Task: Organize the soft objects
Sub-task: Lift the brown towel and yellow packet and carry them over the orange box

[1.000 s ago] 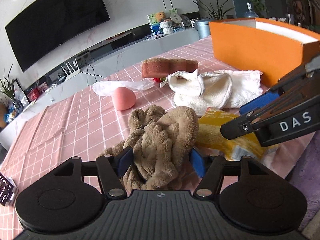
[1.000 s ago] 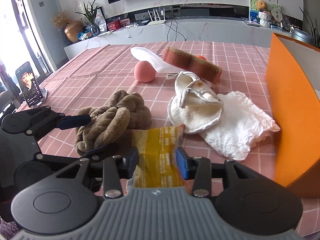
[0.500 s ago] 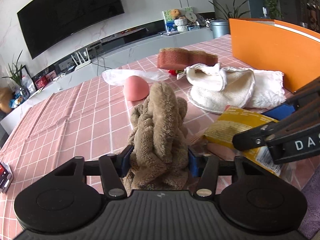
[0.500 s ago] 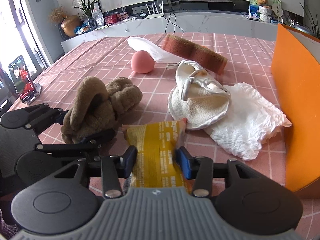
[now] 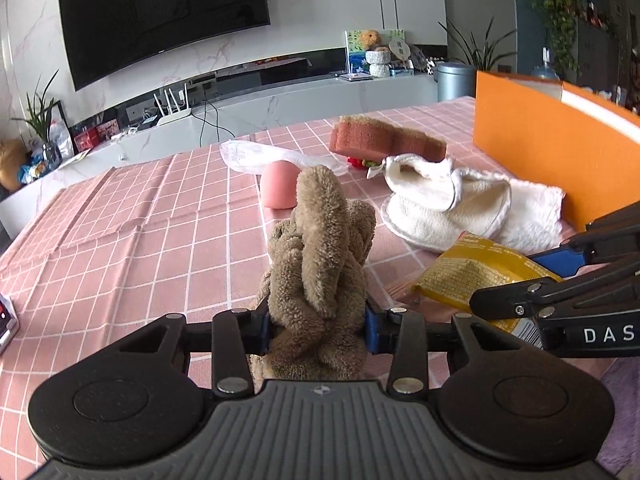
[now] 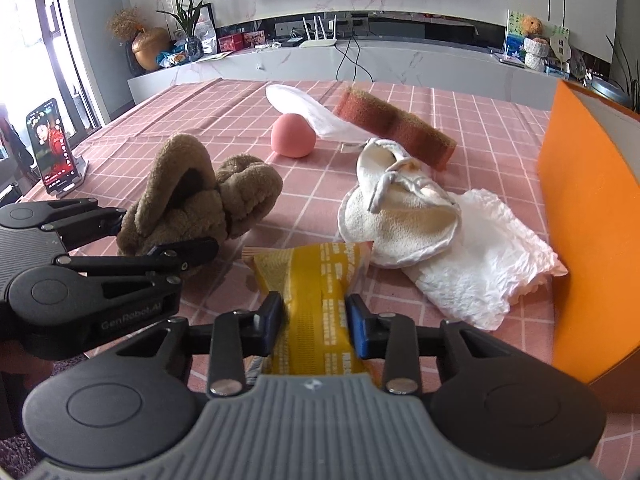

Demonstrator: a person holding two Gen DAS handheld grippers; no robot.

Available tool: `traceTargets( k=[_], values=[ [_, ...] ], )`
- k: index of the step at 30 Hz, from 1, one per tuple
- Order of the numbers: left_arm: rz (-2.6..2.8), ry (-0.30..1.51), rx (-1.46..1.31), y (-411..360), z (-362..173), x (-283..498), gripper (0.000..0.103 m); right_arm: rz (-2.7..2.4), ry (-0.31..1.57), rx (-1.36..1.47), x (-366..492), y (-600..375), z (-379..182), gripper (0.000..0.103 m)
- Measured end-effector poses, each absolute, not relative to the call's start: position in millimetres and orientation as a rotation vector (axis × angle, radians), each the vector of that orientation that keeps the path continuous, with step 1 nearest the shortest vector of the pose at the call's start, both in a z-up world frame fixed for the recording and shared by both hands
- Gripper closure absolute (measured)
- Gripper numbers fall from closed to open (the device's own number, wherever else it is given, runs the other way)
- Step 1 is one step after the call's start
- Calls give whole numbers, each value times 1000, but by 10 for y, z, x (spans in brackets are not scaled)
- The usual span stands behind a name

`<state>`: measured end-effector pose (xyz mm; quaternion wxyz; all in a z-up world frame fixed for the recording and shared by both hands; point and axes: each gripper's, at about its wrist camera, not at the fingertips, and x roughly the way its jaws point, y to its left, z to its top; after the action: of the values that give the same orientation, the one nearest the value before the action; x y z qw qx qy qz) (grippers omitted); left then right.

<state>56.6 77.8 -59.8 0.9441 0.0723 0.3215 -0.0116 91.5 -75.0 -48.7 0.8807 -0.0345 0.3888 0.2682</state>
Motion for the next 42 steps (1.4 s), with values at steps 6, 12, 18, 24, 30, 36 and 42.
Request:
traceTargets(
  k=[6, 12, 18, 24, 30, 36, 42],
  values=[
    [-24, 630, 104, 754, -409, 489, 57, 568, 765, -61, 847, -860, -306, 68],
    [-34, 594, 63, 717, -170, 424, 57, 564, 710, -35, 788, -1005, -112, 68],
    [-59, 547, 50, 606, 52, 406, 57, 540, 654, -14, 750, -1177, 84, 68],
    [-106, 502, 62, 427, 245, 440, 57, 504, 589, -11, 721, -1390, 314, 68],
    [-155, 455, 82, 214, 406, 528, 57, 454, 540, -6, 721, -1638, 504, 68],
    [-218, 408, 108, -36, 546, 652, 57, 397, 508, -5, 716, -1912, 625, 68],
    [-303, 386, 140, -345, 606, 797, 57, 330, 491, -28, 752, -2190, 737, 68]
  ],
)
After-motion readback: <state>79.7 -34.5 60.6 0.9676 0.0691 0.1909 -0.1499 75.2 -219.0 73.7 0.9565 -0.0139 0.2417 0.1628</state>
